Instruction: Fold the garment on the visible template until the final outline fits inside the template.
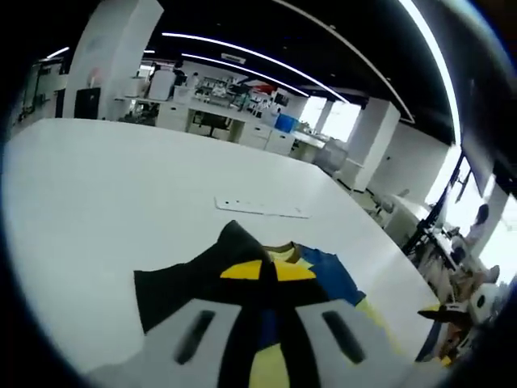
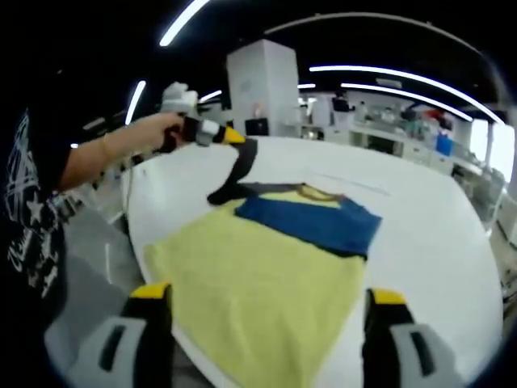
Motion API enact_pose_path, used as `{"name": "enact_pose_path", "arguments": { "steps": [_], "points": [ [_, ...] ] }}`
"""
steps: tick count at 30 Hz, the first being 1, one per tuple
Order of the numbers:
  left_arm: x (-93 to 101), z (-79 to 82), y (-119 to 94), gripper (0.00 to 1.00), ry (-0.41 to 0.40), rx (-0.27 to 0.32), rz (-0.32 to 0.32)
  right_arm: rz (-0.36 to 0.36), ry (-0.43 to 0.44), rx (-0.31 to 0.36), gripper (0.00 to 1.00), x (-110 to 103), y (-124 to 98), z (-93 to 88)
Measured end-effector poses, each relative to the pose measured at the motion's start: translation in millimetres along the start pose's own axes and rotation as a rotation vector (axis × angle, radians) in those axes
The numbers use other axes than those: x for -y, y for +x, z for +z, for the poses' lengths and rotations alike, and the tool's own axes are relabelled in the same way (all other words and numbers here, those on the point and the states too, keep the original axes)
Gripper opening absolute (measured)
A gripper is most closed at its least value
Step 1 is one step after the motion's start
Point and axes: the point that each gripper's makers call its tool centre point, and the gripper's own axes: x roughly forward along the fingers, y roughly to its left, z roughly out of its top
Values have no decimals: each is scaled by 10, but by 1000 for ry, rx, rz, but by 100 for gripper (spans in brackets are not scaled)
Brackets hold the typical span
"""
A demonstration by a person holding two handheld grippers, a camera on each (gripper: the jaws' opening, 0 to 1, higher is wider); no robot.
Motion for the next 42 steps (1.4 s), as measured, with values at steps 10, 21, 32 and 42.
{"name": "enact_pose_path", "arguments": {
  "steps": [10, 21, 32, 42],
  "points": [
    [298, 21, 202, 0, 11, 10, -59, -9, 7, -14, 99, 15, -22, -57],
    [576, -15, 447, 0, -10, 13, -125, -29, 19, -24, 99, 87, -44, -108],
    [856, -126, 594, 0, -4, 1, -187, -21, 20, -28, 99, 66, 31, -100],
    [1229, -357, 657, 0, 35, -37, -268, -27, 25, -34, 99, 87, 32, -128]
  ]
}}
